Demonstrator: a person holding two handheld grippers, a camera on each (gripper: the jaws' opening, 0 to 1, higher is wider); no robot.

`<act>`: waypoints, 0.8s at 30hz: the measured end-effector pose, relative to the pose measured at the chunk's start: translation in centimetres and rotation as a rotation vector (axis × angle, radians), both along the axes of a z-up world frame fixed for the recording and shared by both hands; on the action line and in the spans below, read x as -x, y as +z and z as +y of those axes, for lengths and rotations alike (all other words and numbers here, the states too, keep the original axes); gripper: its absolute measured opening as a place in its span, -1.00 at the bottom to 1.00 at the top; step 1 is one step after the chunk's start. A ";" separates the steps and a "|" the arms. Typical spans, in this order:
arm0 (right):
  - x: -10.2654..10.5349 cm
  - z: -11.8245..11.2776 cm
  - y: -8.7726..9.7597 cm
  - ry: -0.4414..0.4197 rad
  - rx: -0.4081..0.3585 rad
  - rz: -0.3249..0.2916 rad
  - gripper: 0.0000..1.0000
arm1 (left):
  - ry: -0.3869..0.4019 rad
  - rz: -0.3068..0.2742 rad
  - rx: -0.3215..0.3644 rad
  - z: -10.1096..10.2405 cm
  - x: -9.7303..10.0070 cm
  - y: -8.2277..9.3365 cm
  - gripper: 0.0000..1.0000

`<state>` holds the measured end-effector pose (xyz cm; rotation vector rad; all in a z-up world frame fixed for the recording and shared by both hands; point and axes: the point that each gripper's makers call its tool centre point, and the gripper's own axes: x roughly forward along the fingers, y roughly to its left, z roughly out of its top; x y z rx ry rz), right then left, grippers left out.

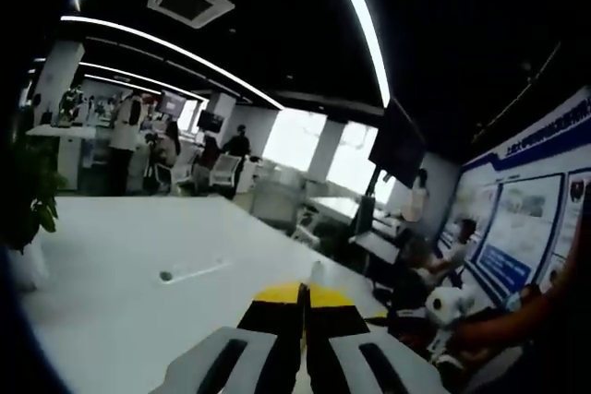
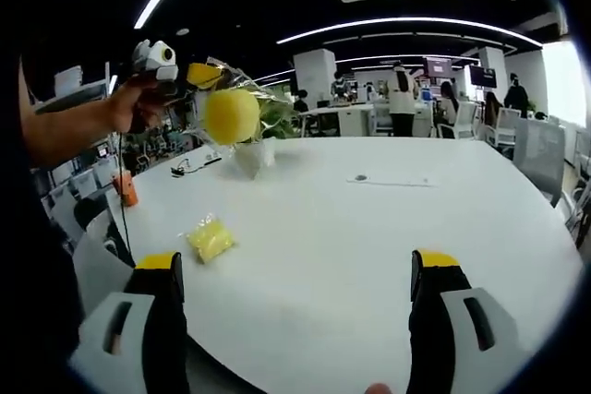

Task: Compare the silicone blocks by pressing each to a similar depth, holding the contact briefly, and releasing to observe deformation and rebound differences across the visible hardness samples.

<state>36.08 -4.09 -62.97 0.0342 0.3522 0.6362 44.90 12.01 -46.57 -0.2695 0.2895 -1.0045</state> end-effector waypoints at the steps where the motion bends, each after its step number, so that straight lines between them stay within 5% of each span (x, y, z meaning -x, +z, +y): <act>1: -0.1 0.0 0.2 0.002 0.000 -0.005 0.92 | 0.004 -0.005 0.006 0.1 0.2 0.5 -1.00; 7: -0.9 0.1 1.2 0.003 -0.023 -0.020 0.92 | 0.002 -0.009 0.039 0.5 0.7 1.7 -1.00; 24: -2.9 2.9 5.4 0.107 -0.075 -0.085 0.92 | -0.042 -0.006 0.019 0.4 2.6 0.8 -1.00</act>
